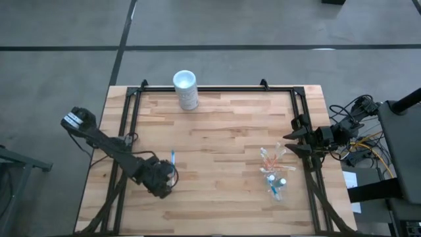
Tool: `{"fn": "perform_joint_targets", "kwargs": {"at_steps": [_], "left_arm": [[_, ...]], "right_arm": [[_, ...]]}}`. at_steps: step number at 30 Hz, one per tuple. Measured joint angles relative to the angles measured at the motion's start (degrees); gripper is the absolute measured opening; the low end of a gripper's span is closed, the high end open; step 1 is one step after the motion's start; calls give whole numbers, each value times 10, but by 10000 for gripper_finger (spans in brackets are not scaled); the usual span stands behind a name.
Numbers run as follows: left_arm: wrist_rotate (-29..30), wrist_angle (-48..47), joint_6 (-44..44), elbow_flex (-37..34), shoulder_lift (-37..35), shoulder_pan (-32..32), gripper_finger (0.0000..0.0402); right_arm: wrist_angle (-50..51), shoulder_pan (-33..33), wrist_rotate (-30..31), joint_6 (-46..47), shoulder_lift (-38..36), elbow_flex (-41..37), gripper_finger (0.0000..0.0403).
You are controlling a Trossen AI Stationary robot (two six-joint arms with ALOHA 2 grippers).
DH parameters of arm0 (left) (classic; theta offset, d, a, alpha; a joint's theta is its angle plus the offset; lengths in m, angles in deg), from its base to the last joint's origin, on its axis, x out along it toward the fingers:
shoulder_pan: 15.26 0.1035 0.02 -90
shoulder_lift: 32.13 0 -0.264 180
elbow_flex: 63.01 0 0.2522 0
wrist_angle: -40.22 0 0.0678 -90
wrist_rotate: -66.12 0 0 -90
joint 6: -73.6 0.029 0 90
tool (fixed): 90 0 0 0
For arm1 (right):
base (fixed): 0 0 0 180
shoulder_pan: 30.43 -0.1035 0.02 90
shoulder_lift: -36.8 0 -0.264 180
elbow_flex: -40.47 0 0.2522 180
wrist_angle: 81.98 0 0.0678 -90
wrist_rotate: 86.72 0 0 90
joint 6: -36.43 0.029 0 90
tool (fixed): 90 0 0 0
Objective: Pick & Place toothbrushing station
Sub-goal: Put the blue toothbrush into the bottom section of the transparent organizer
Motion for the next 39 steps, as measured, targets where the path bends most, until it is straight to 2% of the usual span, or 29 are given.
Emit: {"fn": "perform_joint_targets", "kwargs": {"at_steps": [10, 19, 25, 29, 36, 39], "left_arm": [[39, 95, -43, -76, -1, 0, 3], [31, 156, -27, -79, 0, 2, 3], [31, 175, -25, -79, 1, 31, 3], [26, 209, 13, -79, 20, 59, 3], [-17, 287, 69, -76, 66, 116, 3], [-28, 289, 103, -63, 75, 138, 3]], "right_arm": [[0, 0, 0, 0, 0, 0, 121], [0, 0, 0, 0, 0, 0, 130], [0, 0, 0, 0, 0, 0, 122], [0, 0, 0, 0, 0, 0, 117], [0, 0, 0, 0, 0, 0, 115], [0, 0, 0, 0, 0, 0, 119]]}}
